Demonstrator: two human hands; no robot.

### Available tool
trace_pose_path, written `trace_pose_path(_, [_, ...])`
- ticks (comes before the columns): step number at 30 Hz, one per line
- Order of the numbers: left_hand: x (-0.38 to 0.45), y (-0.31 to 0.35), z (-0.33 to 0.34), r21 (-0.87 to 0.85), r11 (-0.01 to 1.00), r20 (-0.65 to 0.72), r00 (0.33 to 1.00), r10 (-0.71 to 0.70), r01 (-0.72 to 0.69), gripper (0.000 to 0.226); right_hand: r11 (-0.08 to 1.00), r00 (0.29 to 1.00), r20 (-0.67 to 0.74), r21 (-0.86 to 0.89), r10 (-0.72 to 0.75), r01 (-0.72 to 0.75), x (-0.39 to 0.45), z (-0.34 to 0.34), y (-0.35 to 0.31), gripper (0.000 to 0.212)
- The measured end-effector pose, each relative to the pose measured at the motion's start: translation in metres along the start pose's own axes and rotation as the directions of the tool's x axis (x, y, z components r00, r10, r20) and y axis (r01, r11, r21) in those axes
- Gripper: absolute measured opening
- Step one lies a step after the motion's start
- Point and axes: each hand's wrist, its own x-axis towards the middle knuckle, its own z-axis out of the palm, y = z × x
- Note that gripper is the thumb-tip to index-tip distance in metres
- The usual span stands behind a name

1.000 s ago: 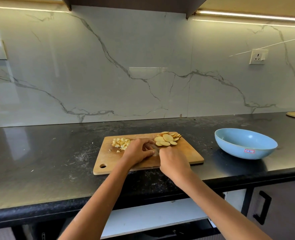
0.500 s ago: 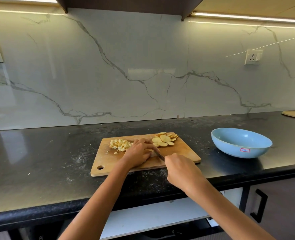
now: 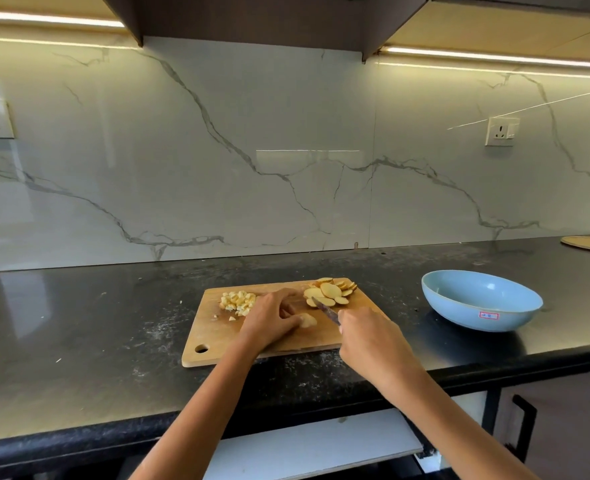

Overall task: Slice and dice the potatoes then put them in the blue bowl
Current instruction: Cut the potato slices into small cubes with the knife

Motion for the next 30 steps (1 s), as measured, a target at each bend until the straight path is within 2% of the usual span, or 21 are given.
trace_pose_path(5, [0.001,-0.001,0.002,0.0,1.0,-0.015,1.0,0.01,-0.01,0.052,0.999,0.999,0.034,0.042,-0.009,0.008,0.016,0.017,-0.009,0.017])
trace_pose_path(16, [0.003,-0.001,0.002,-0.006,1.0,-0.004,1.0,0.009,-0.009,0.047,0.999,0.99,0.136,-0.006,-0.043,0.044,0.025,0.02,-0.022,0.017])
trace_pose_path(22, [0.004,0.002,0.001,0.037,0.999,0.07,0.997,0.015,-0.017,0.024,0.997,0.982,0.177,-0.031,-0.062,0.069,0.003,0.015,-0.01,0.021])
trace_pose_path(30, [0.002,0.003,0.0,0.048,0.999,0.092,0.996,0.014,-0.018,0.021,0.992,0.977,0.188,-0.056,-0.102,0.115,-0.014,-0.011,0.009,0.013])
